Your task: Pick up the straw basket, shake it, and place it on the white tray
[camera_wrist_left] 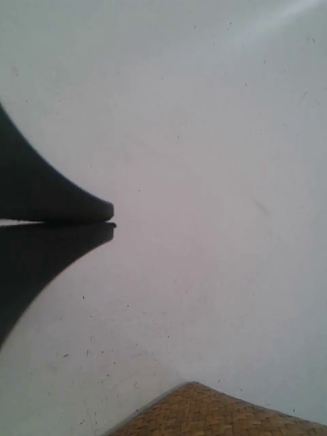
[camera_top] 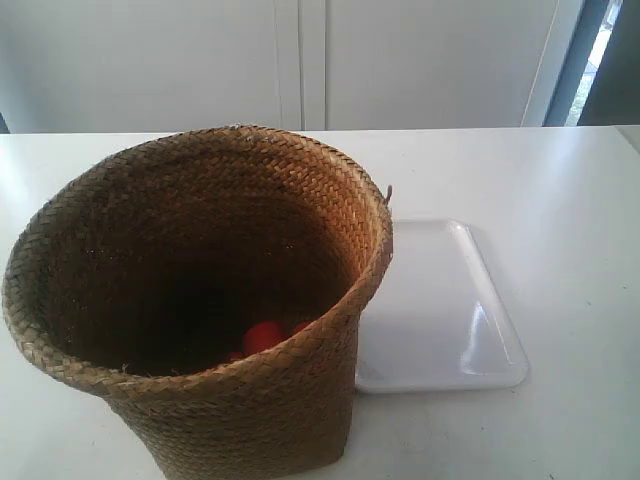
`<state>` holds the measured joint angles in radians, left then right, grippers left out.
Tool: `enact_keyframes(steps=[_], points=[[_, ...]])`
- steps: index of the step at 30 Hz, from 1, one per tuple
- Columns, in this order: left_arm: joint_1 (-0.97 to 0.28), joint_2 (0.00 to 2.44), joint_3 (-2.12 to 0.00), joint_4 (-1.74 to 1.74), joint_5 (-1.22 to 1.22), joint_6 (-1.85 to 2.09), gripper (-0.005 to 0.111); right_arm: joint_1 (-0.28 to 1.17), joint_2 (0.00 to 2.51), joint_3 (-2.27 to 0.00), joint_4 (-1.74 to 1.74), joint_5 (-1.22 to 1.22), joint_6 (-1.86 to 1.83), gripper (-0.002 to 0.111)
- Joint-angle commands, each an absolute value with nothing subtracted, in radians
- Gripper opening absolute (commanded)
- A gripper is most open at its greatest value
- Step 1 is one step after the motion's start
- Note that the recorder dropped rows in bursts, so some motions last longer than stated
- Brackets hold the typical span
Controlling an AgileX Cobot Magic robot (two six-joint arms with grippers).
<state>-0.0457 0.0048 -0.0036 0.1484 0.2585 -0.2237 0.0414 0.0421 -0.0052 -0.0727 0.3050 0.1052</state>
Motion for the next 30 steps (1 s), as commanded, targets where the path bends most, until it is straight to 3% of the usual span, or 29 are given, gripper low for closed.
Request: enact_keyframes(steps=[1, 21, 30], points=[[-0.041, 0.000, 0.000, 0.152, 0.254, -0.223, 0.000, 0.038, 0.038, 0.000, -0.075, 0.298, 0.109, 0.000], [-0.041, 0.000, 0.000, 0.153, 0.059, -0.223, 0.000, 0.038, 0.038, 0.000, 0.099, 0.120, 0.297, 0.000], [-0.041, 0.000, 0.000, 0.144, -0.439, -0.291, 0.000, 0.038, 0.038, 0.000, 0.099, -0.435, 0.327, 0.000]])
